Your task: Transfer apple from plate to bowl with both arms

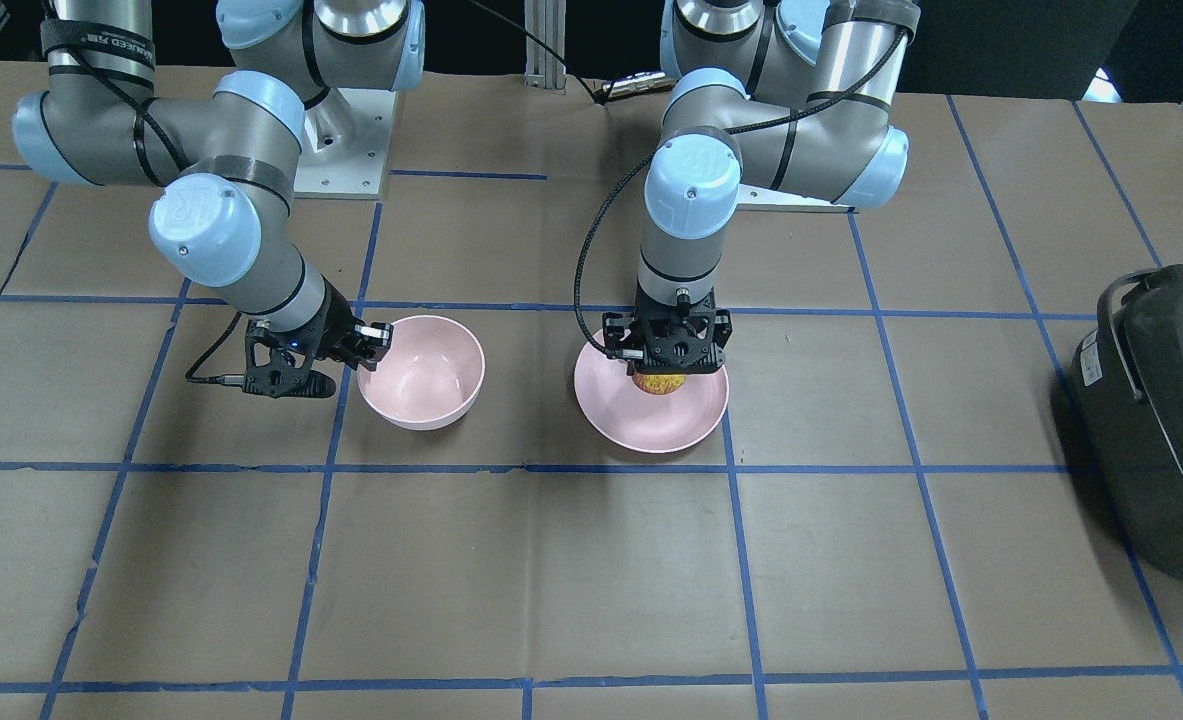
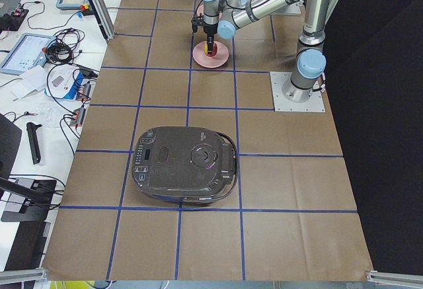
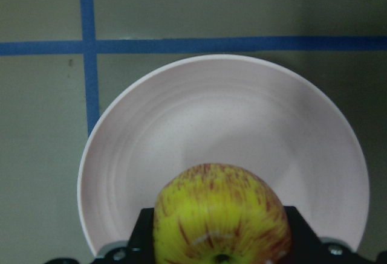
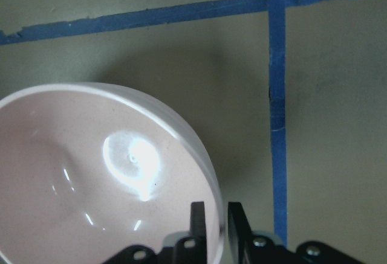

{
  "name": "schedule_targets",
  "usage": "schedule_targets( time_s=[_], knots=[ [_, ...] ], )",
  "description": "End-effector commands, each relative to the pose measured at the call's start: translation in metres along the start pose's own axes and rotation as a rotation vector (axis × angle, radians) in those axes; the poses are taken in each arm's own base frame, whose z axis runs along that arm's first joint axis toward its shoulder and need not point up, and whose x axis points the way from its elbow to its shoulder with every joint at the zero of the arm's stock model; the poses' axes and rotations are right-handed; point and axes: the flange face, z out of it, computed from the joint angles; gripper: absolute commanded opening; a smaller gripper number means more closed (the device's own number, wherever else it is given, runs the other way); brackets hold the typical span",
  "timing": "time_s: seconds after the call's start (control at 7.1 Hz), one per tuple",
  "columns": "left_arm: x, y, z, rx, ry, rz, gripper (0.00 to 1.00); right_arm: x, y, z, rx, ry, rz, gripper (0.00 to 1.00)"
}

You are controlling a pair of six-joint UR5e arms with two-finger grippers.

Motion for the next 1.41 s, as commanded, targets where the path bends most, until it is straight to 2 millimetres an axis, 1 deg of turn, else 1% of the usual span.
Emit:
schedule_targets(
  time_s=[0.0, 0.14, 0.28, 0.42, 0.56, 0.7, 0.85, 0.99, 1.13, 1.27],
  knots=[
    [0.011, -0.014, -0.067, -0.038, 0.007, -0.038, 0.11, -0.003, -0.007, -0.015, 0.046, 0.000, 0.007, 1.00],
    [0.021, -0.024, -0.094, -0.073, 0.015, -0.088, 0.11, -0.006, -0.025, -0.053, 0.124, 0.014, -0.003, 1.00],
    [0.042, -0.024, -0.111, -0.069, 0.023, -0.145, 0.11, -0.009, -0.040, -0.103, 0.223, 0.055, -0.009, 1.00],
    [0.062, -0.020, -0.121, -0.057, 0.060, -0.215, 0.11, -0.007, -0.041, -0.146, 0.284, 0.111, -0.005, 1.00],
    [0.079, -0.017, -0.110, -0.070, 0.051, -0.213, 0.10, -0.006, -0.032, -0.184, 0.309, 0.129, 0.008, 1.00],
    [0.129, -0.011, -0.098, -0.051, 0.056, -0.181, 0.11, -0.004, -0.017, -0.229, 0.386, 0.189, 0.013, 1.00],
    [0.180, -0.012, -0.088, -0.046, 0.053, -0.190, 0.11, -0.007, -0.001, -0.260, 0.434, 0.204, 0.013, 1.00],
    [0.216, -0.017, -0.088, -0.024, 0.060, -0.165, 0.11, -0.008, 0.002, -0.267, 0.444, 0.199, 0.011, 1.00],
    [0.234, -0.012, -0.081, -0.026, 0.058, -0.138, 0.11, -0.008, 0.003, -0.264, 0.438, 0.196, 0.007, 1.00],
    [0.252, -0.002, -0.063, -0.045, 0.053, -0.115, 0.11, -0.006, 0.002, -0.268, 0.444, 0.208, 0.006, 1.00]
  ],
)
